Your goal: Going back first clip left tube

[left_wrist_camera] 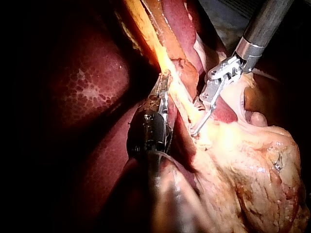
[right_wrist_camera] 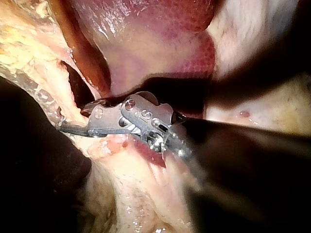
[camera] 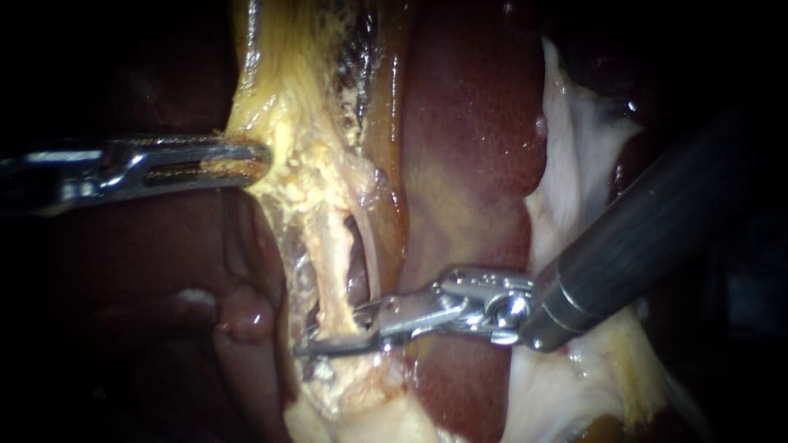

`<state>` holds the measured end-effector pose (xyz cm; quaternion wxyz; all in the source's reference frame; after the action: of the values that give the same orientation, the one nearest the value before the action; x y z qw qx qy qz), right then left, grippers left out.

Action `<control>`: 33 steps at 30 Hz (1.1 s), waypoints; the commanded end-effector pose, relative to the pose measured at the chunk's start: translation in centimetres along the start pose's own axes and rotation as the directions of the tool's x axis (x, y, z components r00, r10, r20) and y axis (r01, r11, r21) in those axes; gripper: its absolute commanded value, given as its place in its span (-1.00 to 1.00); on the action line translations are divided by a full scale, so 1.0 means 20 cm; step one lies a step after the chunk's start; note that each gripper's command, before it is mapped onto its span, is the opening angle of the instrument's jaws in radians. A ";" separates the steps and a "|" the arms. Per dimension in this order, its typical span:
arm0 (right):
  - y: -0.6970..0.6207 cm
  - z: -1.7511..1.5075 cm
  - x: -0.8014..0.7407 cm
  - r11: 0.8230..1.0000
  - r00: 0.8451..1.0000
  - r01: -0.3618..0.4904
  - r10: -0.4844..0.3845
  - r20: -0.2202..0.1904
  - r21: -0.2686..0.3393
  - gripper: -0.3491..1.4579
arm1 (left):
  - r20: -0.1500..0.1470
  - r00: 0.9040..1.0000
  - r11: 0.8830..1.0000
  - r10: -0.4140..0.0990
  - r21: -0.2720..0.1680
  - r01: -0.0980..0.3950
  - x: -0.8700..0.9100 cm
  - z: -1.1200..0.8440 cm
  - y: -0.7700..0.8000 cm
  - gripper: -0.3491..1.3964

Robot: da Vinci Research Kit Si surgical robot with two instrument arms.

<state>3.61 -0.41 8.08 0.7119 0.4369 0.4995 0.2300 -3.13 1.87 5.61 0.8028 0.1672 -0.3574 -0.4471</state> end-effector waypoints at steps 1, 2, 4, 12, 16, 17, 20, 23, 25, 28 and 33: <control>0.000 0.000 0.000 1.000 1.000 0.001 -0.001 0.000 0.001 -1.00 | 0.000 1.000 1.000 0.000 0.000 0.000 0.000 0.000 0.000 -1.00; 0.000 0.000 0.000 1.000 1.000 0.001 -0.001 0.000 0.001 -1.00 | 0.000 1.000 1.000 0.000 0.000 0.000 0.000 0.000 0.000 -1.00; 0.000 0.000 0.000 1.000 1.000 0.001 -0.001 0.000 0.002 -1.00 | 0.000 1.000 1.000 0.000 0.000 0.000 0.000 0.000 0.000 -1.00; 0.000 0.000 0.001 1.000 1.000 -0.005 0.005 -0.002 -0.004 -0.28 | 0.000 1.000 1.000 0.000 0.000 0.000 0.000 0.000 0.000 -1.00; 0.001 0.000 0.002 0.999 1.000 -0.006 0.006 -0.017 -0.032 -0.03 | 0.000 1.000 1.000 0.000 0.000 0.000 0.000 0.000 0.000 -1.00; 0.001 0.000 0.002 1.000 1.000 -0.007 0.006 -0.023 -0.030 -0.02 | 0.000 1.000 1.000 0.000 0.000 0.000 0.000 0.000 0.000 -1.00; 0.001 0.000 0.003 1.000 0.999 0.010 -0.011 -0.033 -0.025 0.02 | 0.000 1.000 1.000 0.000 0.001 0.000 0.000 -0.001 0.000 -1.00; 0.001 -0.001 0.003 0.995 0.994 0.098 -0.100 -0.045 -0.035 0.04 | 0.000 1.000 1.000 0.001 0.001 -0.001 0.000 -0.001 0.000 -1.00; 0.001 -0.003 0.003 0.989 0.988 0.144 -0.146 -0.046 -0.044 0.05 | 0.000 1.000 1.000 0.001 0.001 -0.001 0.000 -0.001 0.000 -1.00; 0.000 -0.007 0.004 0.975 0.975 0.216 -0.218 -0.043 -0.050 0.05 | 0.000 1.000 1.000 0.001 0.001 -0.001 0.000 -0.001 0.000 -1.00; -0.002 -0.018 0.005 0.957 0.957 0.285 -0.287 -0.040 -0.047 0.05 | 0.000 1.000 1.000 0.001 0.001 -0.001 0.001 -0.001 0.001 -1.00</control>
<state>3.29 -0.20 7.93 0.7353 0.3371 0.5705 0.1424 -3.10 1.86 5.60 0.8029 0.1675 -0.3576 -0.4466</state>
